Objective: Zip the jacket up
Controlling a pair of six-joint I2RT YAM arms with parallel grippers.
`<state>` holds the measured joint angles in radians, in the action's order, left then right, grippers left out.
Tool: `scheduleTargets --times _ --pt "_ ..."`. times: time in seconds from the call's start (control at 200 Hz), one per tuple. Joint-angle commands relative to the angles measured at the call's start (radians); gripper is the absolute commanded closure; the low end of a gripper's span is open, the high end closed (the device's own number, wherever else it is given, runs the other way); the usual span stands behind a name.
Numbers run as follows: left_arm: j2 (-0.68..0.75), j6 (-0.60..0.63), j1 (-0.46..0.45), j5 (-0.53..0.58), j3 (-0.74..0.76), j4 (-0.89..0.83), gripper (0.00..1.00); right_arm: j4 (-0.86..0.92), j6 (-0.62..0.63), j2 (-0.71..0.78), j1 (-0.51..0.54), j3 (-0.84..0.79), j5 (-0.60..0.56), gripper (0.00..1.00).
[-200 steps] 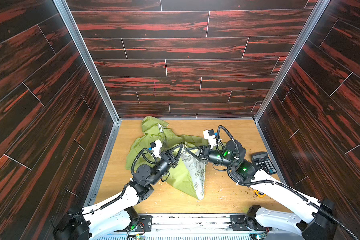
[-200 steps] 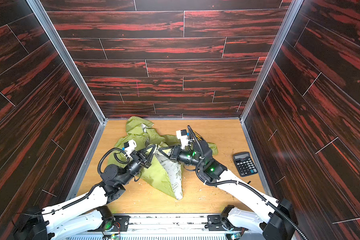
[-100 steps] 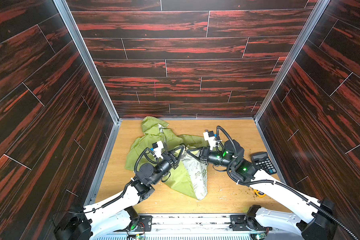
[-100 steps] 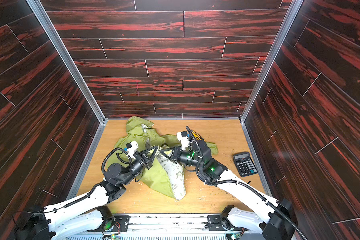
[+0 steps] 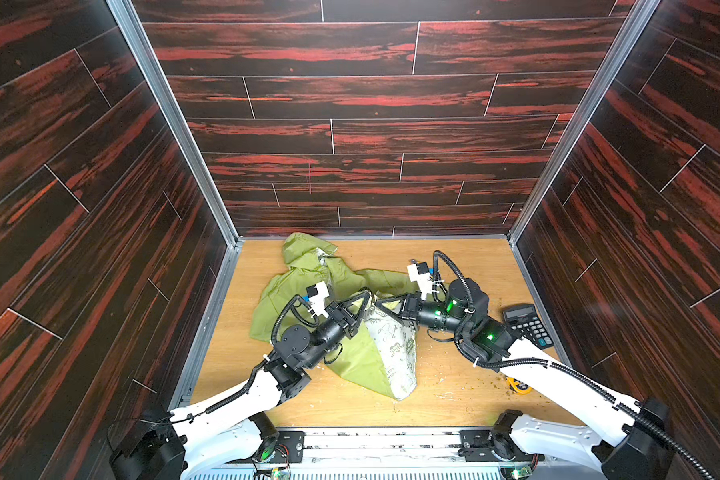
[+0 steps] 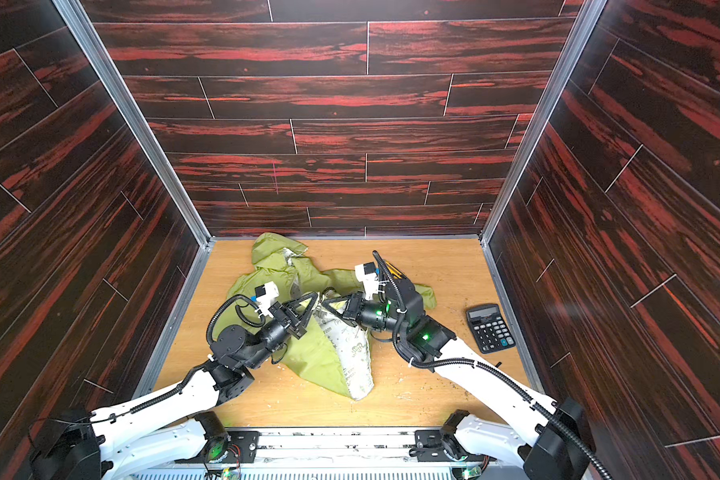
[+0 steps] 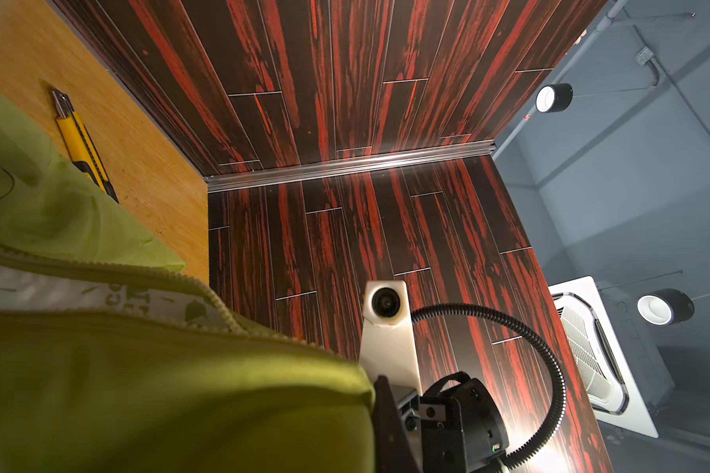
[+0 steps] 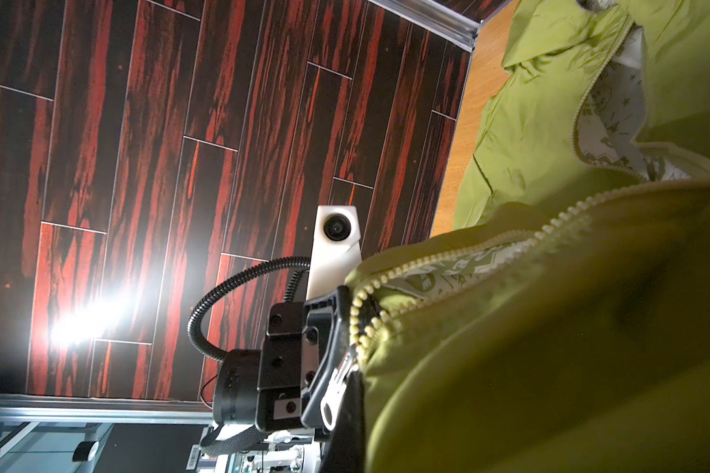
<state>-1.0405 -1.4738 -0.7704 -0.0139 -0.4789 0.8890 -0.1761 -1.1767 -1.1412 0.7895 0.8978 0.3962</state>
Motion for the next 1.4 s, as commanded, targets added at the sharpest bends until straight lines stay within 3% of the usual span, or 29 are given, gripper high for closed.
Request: scheduleTargets --times 0.0,0.235,0.371,0.546,0.711,0.857,1.117,1.398 --pt "-0.026 0.011 0.022 0.092 -0.030 -0.004 1.00 0.040 0.028 0.006 0.035 -0.024 0.218 0.83" --pt "-0.032 0.001 0.023 0.101 -0.014 -0.002 1.00 0.178 0.124 0.051 0.033 0.001 0.258 0.56" --pt "-0.012 -0.004 0.022 0.103 -0.003 -0.038 1.00 0.435 0.299 0.063 0.034 0.120 0.261 0.48" --pt "0.066 -0.007 0.022 0.064 -0.022 -0.250 1.00 0.905 0.630 -0.023 0.033 0.414 0.066 0.47" --pt "0.172 -0.053 0.022 0.034 -0.030 -0.507 1.00 1.092 0.826 -0.143 0.036 0.590 -0.095 0.48" --pt "0.261 -0.101 0.022 0.014 -0.029 -0.688 1.00 1.144 0.894 -0.231 0.058 0.681 -0.151 0.48" --pt "0.367 -0.130 0.021 0.005 -0.007 -0.792 1.00 1.191 0.951 -0.361 0.176 0.776 -0.207 0.44" --pt "0.360 -0.154 0.022 -0.016 -0.025 -0.829 1.00 1.261 1.023 -0.490 0.291 0.893 -0.320 0.43"
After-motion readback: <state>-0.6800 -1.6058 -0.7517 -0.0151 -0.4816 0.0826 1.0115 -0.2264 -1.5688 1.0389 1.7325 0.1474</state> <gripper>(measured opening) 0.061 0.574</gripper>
